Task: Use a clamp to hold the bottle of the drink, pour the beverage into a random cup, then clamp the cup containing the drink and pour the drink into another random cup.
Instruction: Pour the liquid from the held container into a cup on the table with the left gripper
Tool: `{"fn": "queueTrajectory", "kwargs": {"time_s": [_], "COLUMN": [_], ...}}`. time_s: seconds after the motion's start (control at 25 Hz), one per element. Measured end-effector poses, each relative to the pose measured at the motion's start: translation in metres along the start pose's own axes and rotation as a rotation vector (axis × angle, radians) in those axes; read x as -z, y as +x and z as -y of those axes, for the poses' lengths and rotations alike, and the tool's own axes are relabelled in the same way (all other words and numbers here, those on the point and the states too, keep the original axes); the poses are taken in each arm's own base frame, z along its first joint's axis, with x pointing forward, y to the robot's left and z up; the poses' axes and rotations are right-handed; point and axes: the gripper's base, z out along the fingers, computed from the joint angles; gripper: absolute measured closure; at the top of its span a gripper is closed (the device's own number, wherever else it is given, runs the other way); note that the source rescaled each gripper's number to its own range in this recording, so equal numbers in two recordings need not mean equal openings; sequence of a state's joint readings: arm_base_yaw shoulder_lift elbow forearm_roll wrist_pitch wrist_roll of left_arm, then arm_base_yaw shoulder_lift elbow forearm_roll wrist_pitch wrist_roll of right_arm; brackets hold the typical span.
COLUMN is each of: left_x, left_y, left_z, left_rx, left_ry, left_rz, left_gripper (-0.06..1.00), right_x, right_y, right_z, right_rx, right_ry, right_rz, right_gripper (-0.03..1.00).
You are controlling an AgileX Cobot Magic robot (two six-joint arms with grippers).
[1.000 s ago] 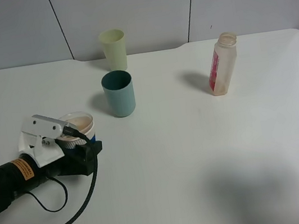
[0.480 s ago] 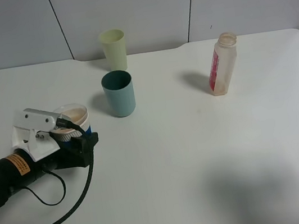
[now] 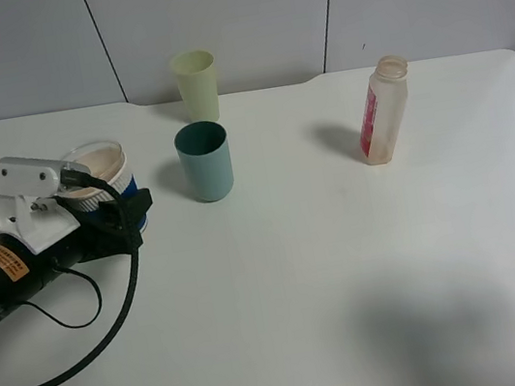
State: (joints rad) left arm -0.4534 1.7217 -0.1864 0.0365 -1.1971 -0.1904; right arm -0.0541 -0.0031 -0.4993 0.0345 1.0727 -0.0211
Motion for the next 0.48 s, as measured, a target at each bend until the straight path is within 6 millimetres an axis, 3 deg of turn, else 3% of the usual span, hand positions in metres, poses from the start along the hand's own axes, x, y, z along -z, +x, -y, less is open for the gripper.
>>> {"fn": "queueTrajectory", "kwargs": {"time_s": [0.12,0.48], "left_x": [0.003,0.004], "left_y": [-0.009,-0.013], "left_z": [-0.001,-0.008], "left_rx": [0.007,-0.076], "left_ry": [-0.020,-0.106], "left_rz": [0.047,0.069], "left_gripper": [0.94,0.94], "right_x": [0.000,0.000], "right_y": [0.000,0.000], "right_z": [0.000,0.000], "right_rx": [0.000,0.000], "right_ry": [0.000,0.000], "right_rz": [0.000,0.000], "right_gripper": [-0.03,-0.03]}}
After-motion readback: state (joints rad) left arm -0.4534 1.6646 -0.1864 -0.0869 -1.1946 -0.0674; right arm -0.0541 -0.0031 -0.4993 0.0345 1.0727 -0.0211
